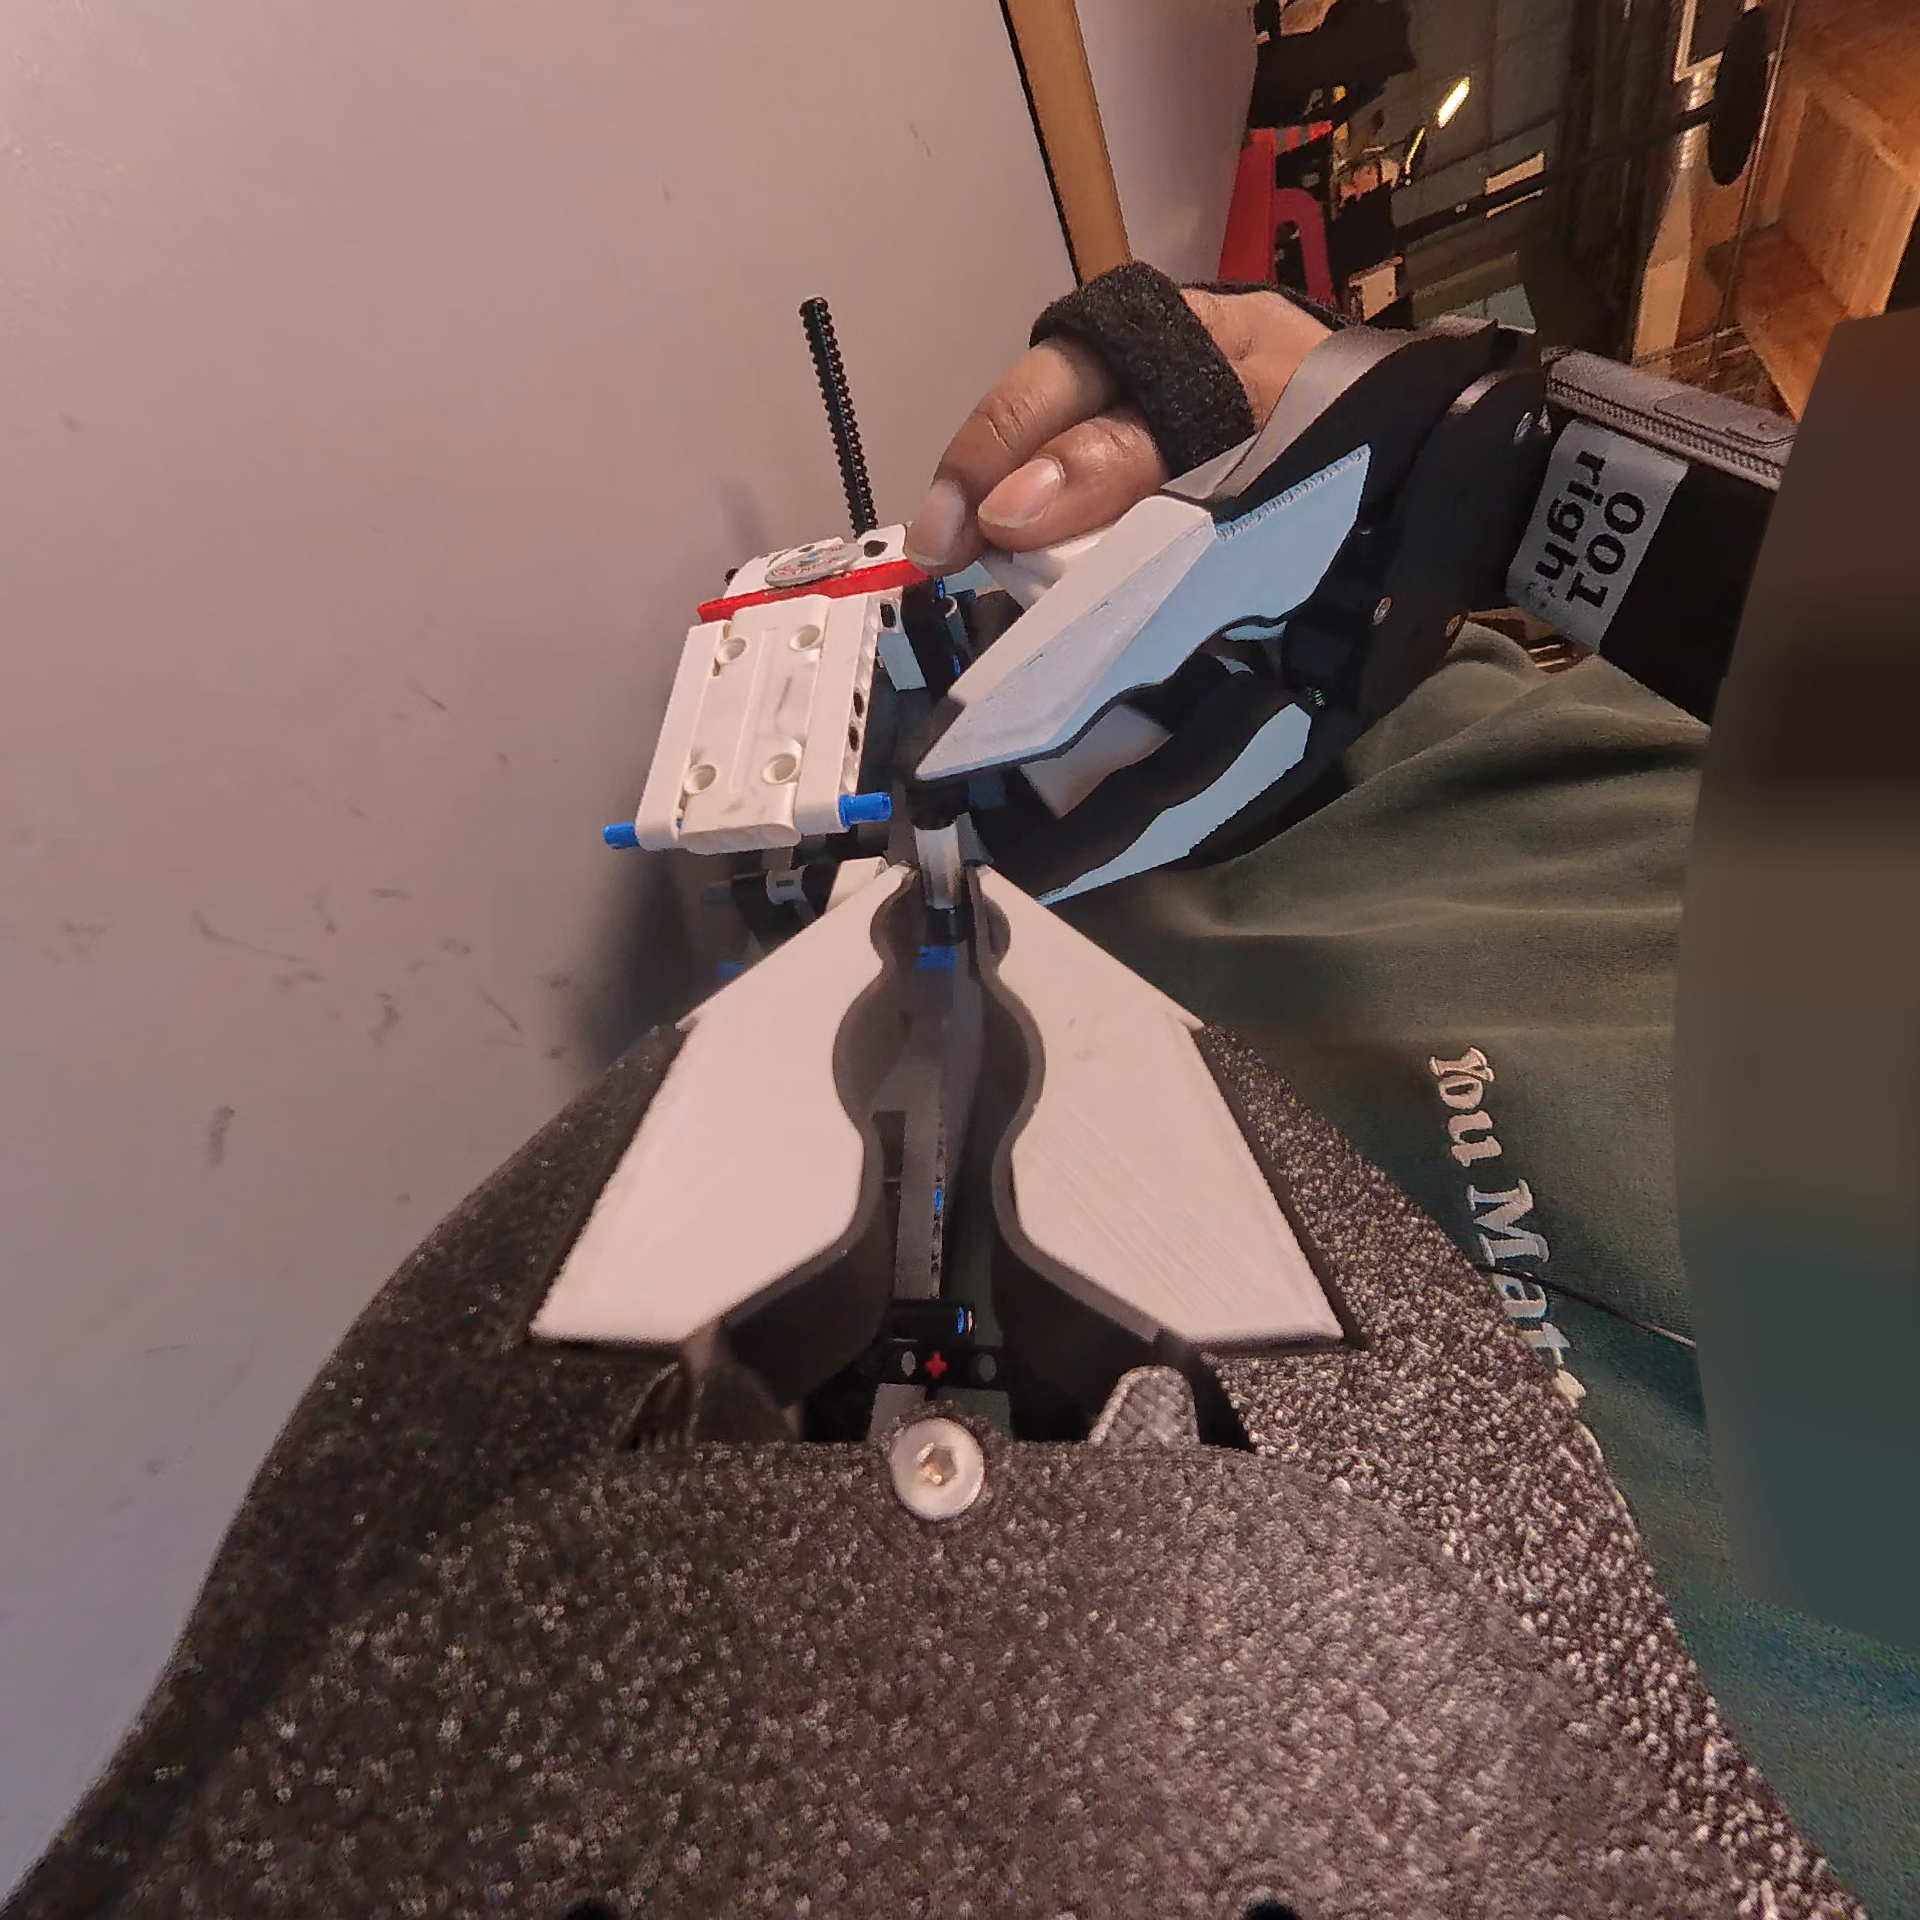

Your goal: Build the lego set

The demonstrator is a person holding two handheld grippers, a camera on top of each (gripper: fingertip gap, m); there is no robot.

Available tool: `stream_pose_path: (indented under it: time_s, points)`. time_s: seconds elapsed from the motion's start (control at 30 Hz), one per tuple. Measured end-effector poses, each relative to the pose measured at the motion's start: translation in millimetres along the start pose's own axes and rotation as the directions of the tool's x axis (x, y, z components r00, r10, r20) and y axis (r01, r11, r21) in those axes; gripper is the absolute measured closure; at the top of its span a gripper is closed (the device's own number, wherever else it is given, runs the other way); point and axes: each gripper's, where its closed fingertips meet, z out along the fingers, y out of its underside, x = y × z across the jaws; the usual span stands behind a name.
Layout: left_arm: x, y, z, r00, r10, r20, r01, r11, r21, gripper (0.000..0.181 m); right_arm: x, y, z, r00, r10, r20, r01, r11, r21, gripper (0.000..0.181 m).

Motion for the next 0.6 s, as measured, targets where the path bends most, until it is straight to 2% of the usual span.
stream_pose_path:
  time_s: [0.6]
  points:
    - [3.4, 4.0, 3.1, 0.999, -0.038, -0.014, 0.038, 0.999, 0.03, 0.174, -5.5, -0.8, -1.3, 0.997, -0.005, 0.082, 0.008, 0.999, -0.034, 0.149]
